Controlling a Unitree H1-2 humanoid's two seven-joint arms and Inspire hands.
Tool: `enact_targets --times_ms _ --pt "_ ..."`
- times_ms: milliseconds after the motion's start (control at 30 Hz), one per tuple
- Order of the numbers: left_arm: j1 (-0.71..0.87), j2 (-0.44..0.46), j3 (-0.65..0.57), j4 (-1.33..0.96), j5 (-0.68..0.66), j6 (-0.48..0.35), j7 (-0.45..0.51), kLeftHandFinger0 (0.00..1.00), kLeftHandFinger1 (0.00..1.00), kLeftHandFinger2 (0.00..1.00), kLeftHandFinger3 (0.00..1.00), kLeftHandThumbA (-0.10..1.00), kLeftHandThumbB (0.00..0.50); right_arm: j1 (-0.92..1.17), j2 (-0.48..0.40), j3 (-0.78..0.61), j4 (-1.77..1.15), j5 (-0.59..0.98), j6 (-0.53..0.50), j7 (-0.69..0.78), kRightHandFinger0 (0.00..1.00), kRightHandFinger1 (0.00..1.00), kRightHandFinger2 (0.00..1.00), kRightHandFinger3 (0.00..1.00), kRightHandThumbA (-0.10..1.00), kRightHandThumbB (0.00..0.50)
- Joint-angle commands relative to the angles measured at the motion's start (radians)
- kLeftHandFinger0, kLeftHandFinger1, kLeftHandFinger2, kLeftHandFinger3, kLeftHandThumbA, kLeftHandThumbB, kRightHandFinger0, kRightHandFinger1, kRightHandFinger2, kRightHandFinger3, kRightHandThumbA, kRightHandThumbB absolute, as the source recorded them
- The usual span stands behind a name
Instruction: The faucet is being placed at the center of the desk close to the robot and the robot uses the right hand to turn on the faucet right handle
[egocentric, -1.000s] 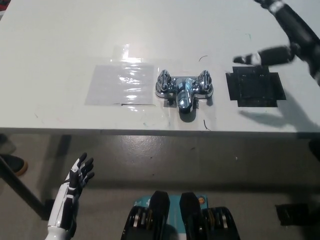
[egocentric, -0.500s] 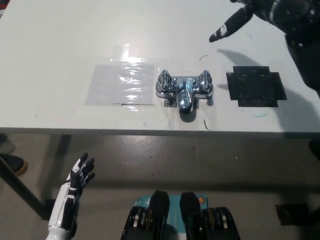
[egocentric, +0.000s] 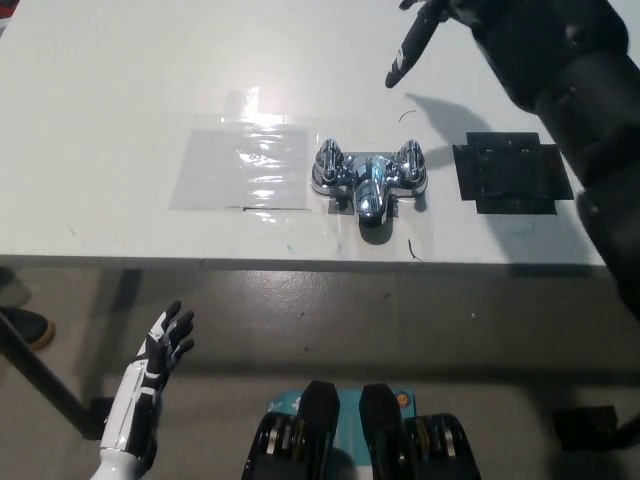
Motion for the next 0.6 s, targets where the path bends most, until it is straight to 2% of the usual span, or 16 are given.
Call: enact_targets --times_ms 0,67,167,300,333,400,433,467,500,567 --pt "-0.013 0.014 -0.012 -0.036 0.022 -0.046 -0.017 1.0 1.0 1.0 1.0 1.0 0.373 -0.079 0.008 0.014 0.032 -0.038 -0.043 -0.038 1.0 1.0 1.0 1.0 1.0 0.261" --pt "-0.014 0.014 -0.012 -0.036 0.023 -0.048 -0.017 1.0 1.0 1.0 1.0 1.0 0.372 -0.064 0.013 0.009 0.04 -0.031 -0.052 -0.032 1.0 1.0 1.0 1.0 1.0 0.238" --pt "-0.013 0.014 -0.01 -0.039 0.023 -0.049 -0.014 1.0 1.0 1.0 1.0 1.0 0.37 -0.05 0.021 0.004 0.057 -0.027 -0.038 -0.022 1.0 1.0 1.0 1.0 1.0 0.26" --pt "-0.016 0.012 -0.005 -0.041 0.024 -0.046 -0.01 1.0 1.0 1.0 1.0 1.0 0.373 -0.046 0.027 -0.017 0.077 -0.005 -0.021 0.014 1.0 1.0 1.0 1.0 1.0 0.249" --pt "-0.016 0.014 -0.006 -0.038 0.027 -0.048 -0.011 1.0 1.0 1.0 1.0 1.0 0.359 -0.038 0.022 -0.013 0.078 -0.008 -0.046 0.034 1.0 1.0 1.0 1.0 1.0 0.229" --pt "-0.017 0.014 -0.006 -0.034 0.027 -0.051 -0.012 1.0 1.0 1.0 1.0 1.0 0.365 -0.029 0.02 -0.005 0.077 -0.014 -0.09 0.049 1.0 1.0 1.0 1.0 1.0 0.177" --pt "-0.016 0.014 -0.006 -0.034 0.026 -0.053 -0.012 1.0 1.0 1.0 1.0 1.0 0.365 -0.025 0.021 0.002 0.078 -0.021 -0.106 0.052 1.0 1.0 1.0 1.0 1.0 0.171" --pt "-0.014 0.015 -0.006 -0.036 0.024 -0.051 -0.014 1.0 1.0 1.0 1.0 1.0 0.365 -0.022 0.023 0.004 0.079 -0.024 -0.102 0.049 1.0 1.0 1.0 1.0 1.0 0.18" --pt "-0.014 0.015 -0.006 -0.035 0.024 -0.051 -0.014 1.0 1.0 1.0 1.0 1.0 0.365 -0.018 0.028 0.014 0.082 -0.035 -0.084 0.042 1.0 1.0 1.0 1.0 1.0 0.219" --pt "0.006 0.009 -0.012 -0.04 0.032 -0.052 -0.012 1.0 1.0 1.0 1.0 1.0 0.37 0.011 0.035 -0.006 0.086 -0.015 -0.07 0.026 1.0 1.0 1.0 1.0 1.0 0.212"
